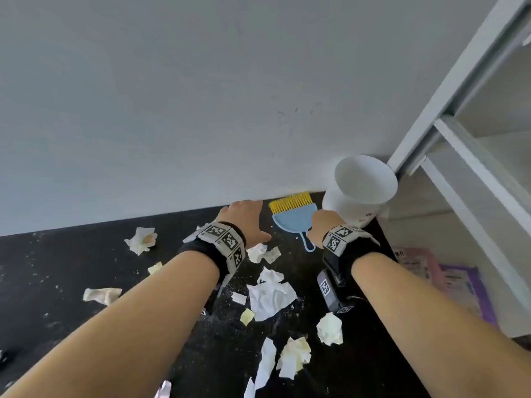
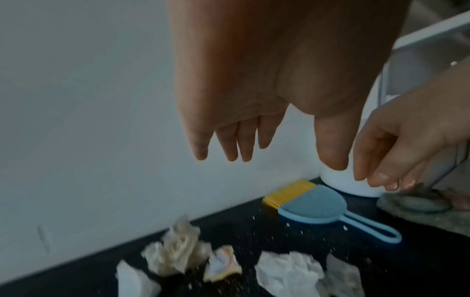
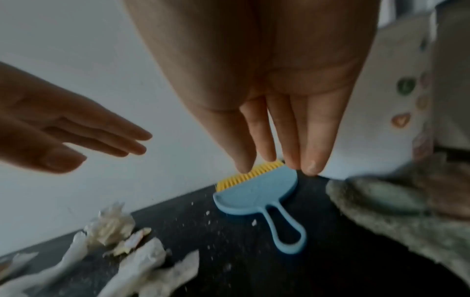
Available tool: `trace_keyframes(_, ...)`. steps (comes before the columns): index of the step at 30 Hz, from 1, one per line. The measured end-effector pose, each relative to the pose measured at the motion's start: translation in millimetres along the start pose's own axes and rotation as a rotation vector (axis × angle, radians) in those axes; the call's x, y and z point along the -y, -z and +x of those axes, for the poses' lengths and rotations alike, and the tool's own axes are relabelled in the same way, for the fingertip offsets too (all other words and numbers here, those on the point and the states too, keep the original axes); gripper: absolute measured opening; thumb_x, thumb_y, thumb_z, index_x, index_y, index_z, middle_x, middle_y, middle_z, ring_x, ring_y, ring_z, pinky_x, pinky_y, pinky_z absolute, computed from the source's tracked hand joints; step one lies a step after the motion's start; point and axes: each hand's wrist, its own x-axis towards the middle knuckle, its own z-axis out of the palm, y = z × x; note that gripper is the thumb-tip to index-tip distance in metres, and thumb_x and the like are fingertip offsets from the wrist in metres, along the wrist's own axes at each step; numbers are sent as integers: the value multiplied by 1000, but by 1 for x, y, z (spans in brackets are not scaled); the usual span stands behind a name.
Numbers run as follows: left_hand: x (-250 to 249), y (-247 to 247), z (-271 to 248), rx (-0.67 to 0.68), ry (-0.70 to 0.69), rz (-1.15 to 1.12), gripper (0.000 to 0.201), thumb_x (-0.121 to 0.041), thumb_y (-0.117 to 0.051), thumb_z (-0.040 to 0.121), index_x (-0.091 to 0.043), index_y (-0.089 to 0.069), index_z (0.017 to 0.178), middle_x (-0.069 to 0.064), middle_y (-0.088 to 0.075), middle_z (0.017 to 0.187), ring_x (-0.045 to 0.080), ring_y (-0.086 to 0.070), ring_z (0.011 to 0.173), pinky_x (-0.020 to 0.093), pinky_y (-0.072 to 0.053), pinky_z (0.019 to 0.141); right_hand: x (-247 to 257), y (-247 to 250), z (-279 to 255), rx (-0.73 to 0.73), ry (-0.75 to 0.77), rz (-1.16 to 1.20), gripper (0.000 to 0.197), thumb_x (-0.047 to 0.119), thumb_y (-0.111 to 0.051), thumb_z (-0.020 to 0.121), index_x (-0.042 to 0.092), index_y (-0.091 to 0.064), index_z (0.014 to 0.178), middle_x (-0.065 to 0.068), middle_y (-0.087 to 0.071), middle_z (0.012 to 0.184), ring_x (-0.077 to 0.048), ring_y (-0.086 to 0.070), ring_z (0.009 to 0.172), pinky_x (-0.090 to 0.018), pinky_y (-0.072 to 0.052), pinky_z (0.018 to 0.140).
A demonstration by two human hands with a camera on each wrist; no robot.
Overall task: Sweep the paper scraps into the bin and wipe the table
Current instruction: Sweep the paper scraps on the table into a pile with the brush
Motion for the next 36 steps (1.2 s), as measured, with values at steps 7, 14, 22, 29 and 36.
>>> trace_keyframes(7, -2, -21, 17, 118, 116, 40, 74, -50, -60, 84, -21, -29, 145, -1, -40, 145, 22, -38, 133, 48, -28, 110, 9, -20, 9, 48, -5, 126, 33, 13, -50, 90, 5, -42, 121, -16, -56, 122, -32, -58, 111, -37, -50, 88)
trace_keyframes(14, 6, -26, 22, 100, 98, 29, 69, -47, -59, 86, -19, -32, 144, -1, -42, 143, 21, -37, 133, 42, -28, 108, 20, -25, 11, 49, -135, 143, 45, 14, -55, 86, 10, -33, 125, -16, -56, 119, -34, -55, 110, -42, -49, 86)
trace_keyframes(22, 19, -36, 22, 88, 49, -27, 77, -49, -58, 87, -19, -24, 149, 1, -32, 152, 22, -28, 140, 42, -22, 113, 17, 12, -3, -296, 15, 110, 26, 31, -44, 97, 8, -53, 107, -9, -64, 97, -26, -62, 88, -34, -47, 68)
trace_keyframes(29, 35, -37, 12, 59, 49, -13, 75, -47, -57, 87, -18, -25, 148, 2, -35, 149, 24, -29, 138, 39, -22, 115, 29, 36, 22, -412, 122, 229, 30, 33, -57, 90, 5, -67, 96, -12, -57, 95, -24, -51, 87, -32, -44, 76)
trace_keyframes(36, 42, -37, 8, 49, 59, -10, 77, -47, -58, 88, -16, -22, 149, 3, -29, 152, 22, -23, 141, 41, -20, 116, 52, 23, -10, -87, 293, 195, 29, 32, -48, 95, 12, -61, 112, -7, -67, 100, -20, -61, 87, -29, -46, 81)
